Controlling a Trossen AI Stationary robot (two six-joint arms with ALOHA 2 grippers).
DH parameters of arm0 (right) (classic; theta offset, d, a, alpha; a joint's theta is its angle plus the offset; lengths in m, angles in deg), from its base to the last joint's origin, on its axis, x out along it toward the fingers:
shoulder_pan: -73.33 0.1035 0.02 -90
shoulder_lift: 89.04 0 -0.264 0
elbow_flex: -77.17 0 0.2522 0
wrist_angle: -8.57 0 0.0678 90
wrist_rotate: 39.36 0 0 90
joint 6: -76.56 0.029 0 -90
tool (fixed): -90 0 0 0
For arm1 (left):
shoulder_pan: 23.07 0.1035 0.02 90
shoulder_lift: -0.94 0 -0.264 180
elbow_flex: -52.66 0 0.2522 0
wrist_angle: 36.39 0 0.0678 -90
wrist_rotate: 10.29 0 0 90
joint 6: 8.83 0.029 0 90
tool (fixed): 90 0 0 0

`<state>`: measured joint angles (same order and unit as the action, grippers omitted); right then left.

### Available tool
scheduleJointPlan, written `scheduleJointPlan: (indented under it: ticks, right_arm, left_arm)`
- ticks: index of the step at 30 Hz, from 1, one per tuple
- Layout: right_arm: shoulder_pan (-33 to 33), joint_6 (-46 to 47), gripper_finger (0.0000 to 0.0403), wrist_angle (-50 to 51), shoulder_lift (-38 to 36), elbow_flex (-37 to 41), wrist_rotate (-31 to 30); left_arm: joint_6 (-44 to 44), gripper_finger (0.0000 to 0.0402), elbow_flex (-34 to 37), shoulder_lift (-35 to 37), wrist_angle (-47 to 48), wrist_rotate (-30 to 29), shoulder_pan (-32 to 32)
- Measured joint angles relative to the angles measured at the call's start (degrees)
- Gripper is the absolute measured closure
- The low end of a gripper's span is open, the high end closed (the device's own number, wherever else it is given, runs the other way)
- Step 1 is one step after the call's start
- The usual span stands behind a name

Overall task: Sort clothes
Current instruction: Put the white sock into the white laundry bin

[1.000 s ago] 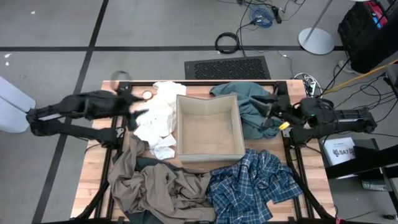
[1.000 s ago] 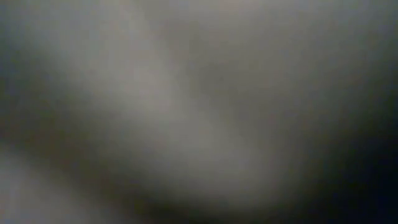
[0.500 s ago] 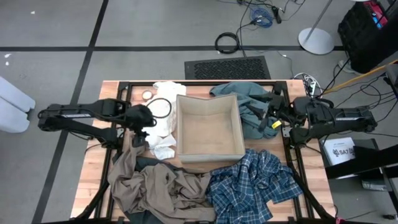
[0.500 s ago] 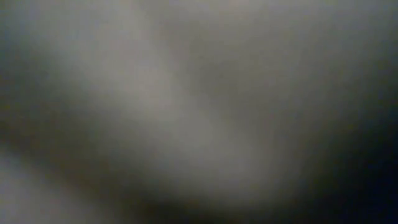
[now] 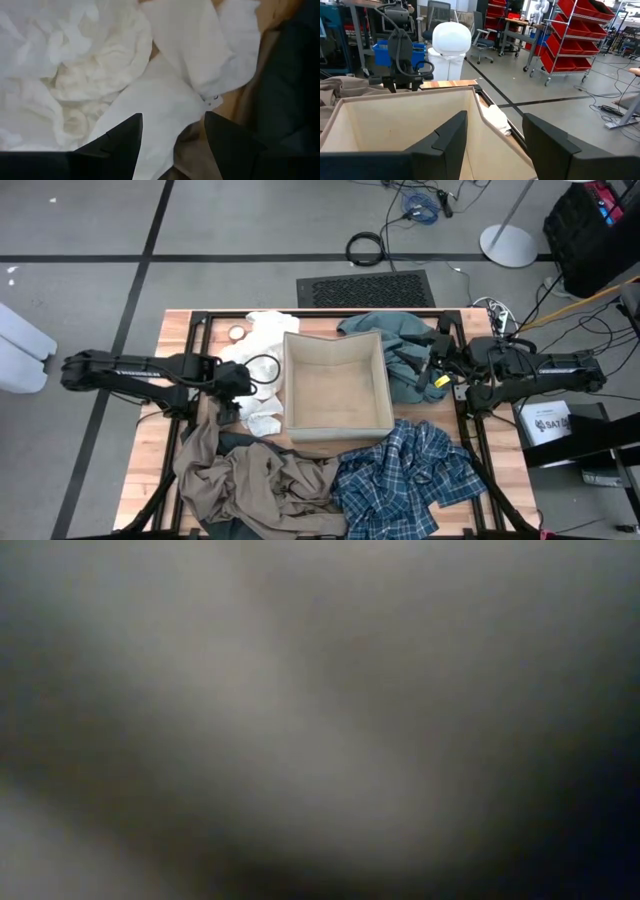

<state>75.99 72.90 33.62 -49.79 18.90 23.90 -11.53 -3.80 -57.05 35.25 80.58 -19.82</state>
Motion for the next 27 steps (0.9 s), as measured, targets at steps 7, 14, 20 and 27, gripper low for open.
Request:
scheduleJointPlan:
  ticks: [7, 14, 20, 27]
  right_arm:
    - [0.0, -0.2, 0.0222, 0.0, 0.0, 0.0, -0.2]
    - [0.0, -1.7, 0.0222, -0.1, 0.0, 0.0, -0.2]
    - [0.0, -1.9, 0.0222, 0.1, 0.0, 0.0, -0.2]
    - [0.0, -1.9, 0.0222, 0.2, 0.0, 0.0, -0.2]
  left_arm:
    - [-6.5, 0.0178, -0.1, -2.0, -1.1, -0.5, 0.1]
    - [-23.4, 0.0178, 1.0, -5.3, -1.4, -2.4, -0.6]
    - [-26.7, 0.0178, 1.9, -7.1, -1.7, -4.3, -2.6]
    - [-17.2, 0.0178, 1.9, -7.0, -7.7, -0.3, -3.6]
